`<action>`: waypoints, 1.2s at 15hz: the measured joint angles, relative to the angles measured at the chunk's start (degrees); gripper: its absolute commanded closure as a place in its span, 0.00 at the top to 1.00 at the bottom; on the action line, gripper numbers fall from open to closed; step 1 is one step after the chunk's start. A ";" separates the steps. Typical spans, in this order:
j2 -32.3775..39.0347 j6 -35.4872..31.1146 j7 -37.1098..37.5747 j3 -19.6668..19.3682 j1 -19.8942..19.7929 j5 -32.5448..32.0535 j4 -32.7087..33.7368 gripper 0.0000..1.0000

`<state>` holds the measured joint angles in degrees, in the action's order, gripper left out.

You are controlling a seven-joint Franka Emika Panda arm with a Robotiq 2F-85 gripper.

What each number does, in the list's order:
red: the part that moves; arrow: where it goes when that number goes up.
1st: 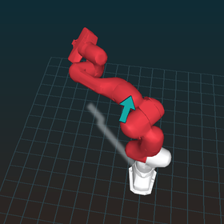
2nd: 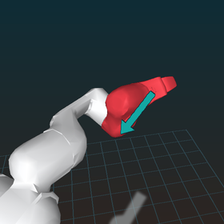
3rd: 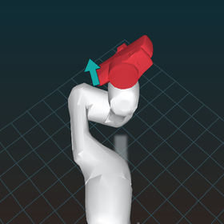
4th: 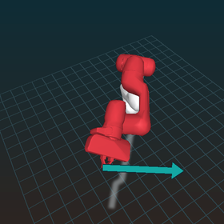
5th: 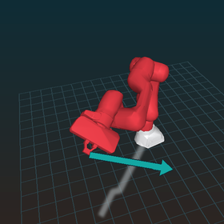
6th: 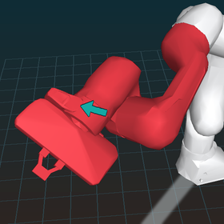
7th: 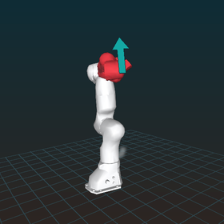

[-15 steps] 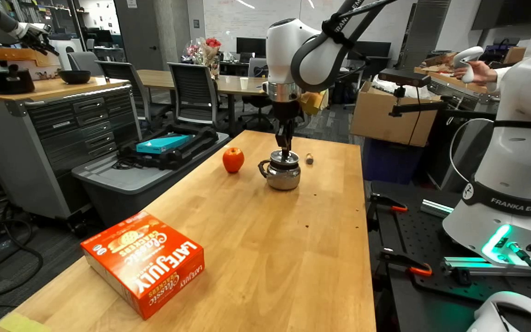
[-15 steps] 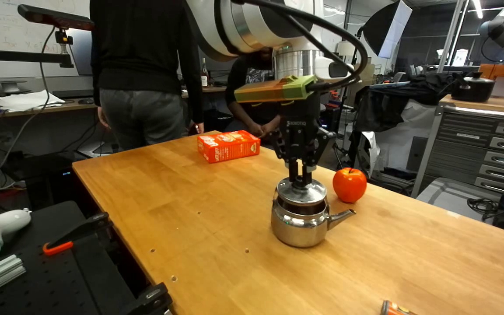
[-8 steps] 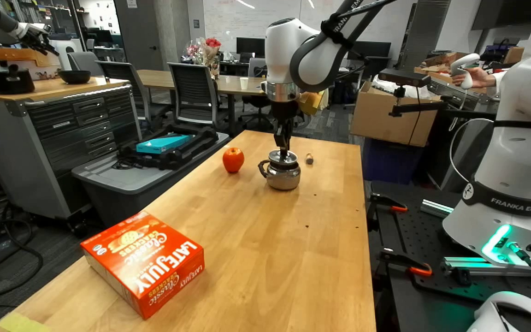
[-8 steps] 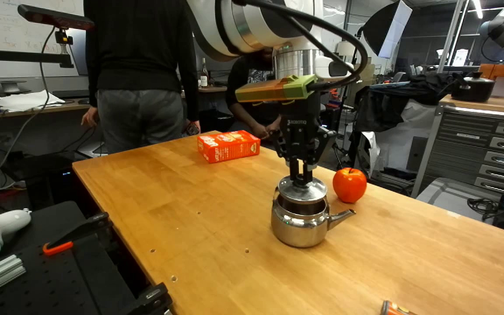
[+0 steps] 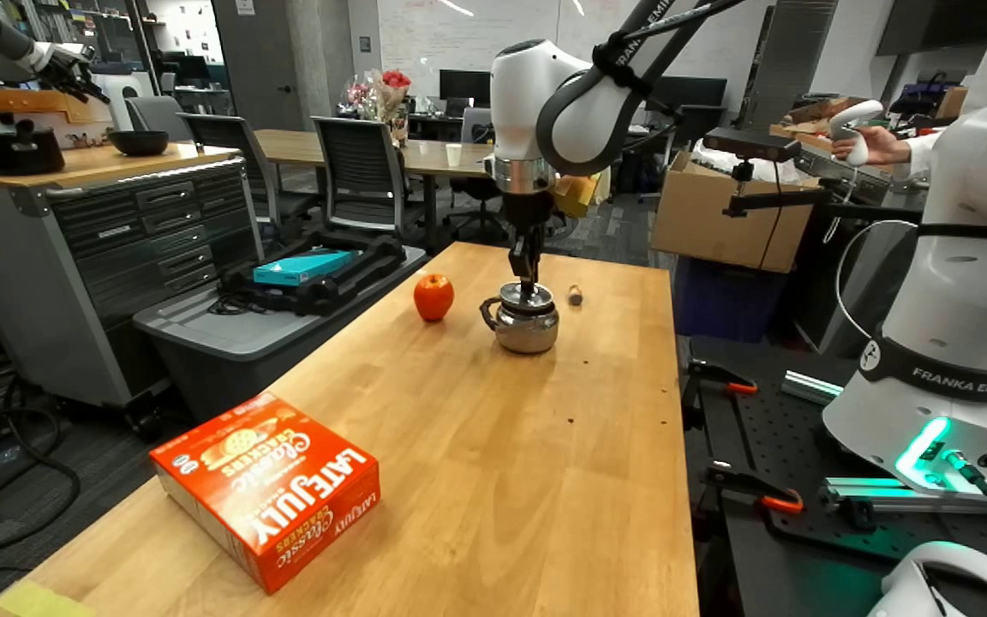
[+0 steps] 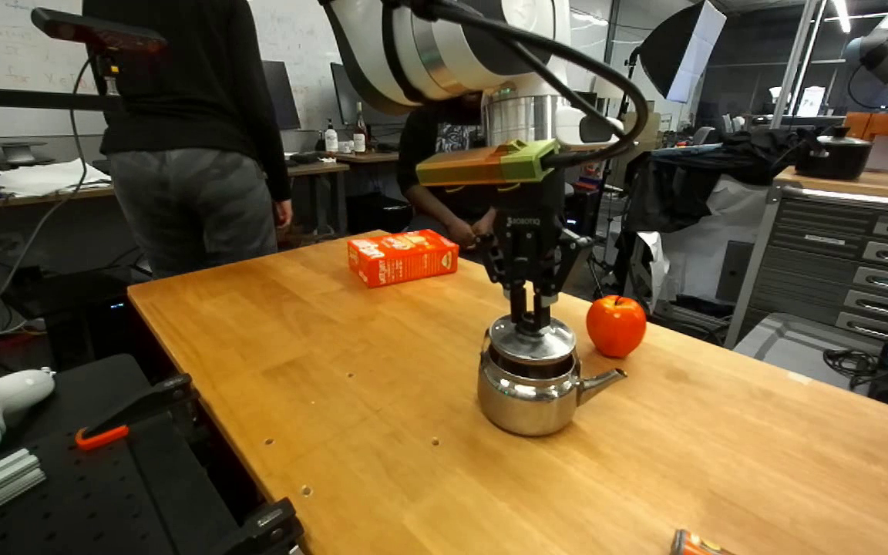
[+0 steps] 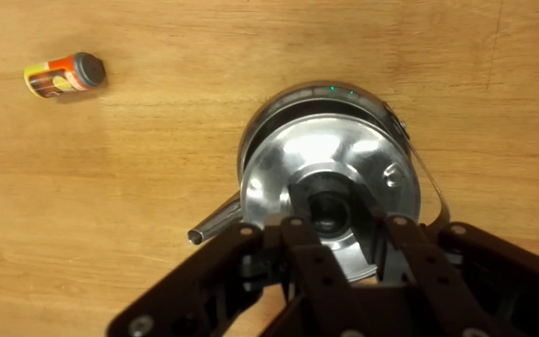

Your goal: Pick up the lid and close the kettle

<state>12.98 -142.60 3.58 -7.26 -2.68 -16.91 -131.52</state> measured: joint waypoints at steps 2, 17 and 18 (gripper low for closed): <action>0.18 0.00 0.00 0.00 0.00 0.00 0.58 0.07; 1.73 0.02 0.00 -0.04 0.00 0.00 1.16 0.07; 1.73 0.02 0.00 -0.04 0.00 0.00 0.98 0.07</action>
<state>14.71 -142.59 3.58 -7.30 -2.68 -16.90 -130.54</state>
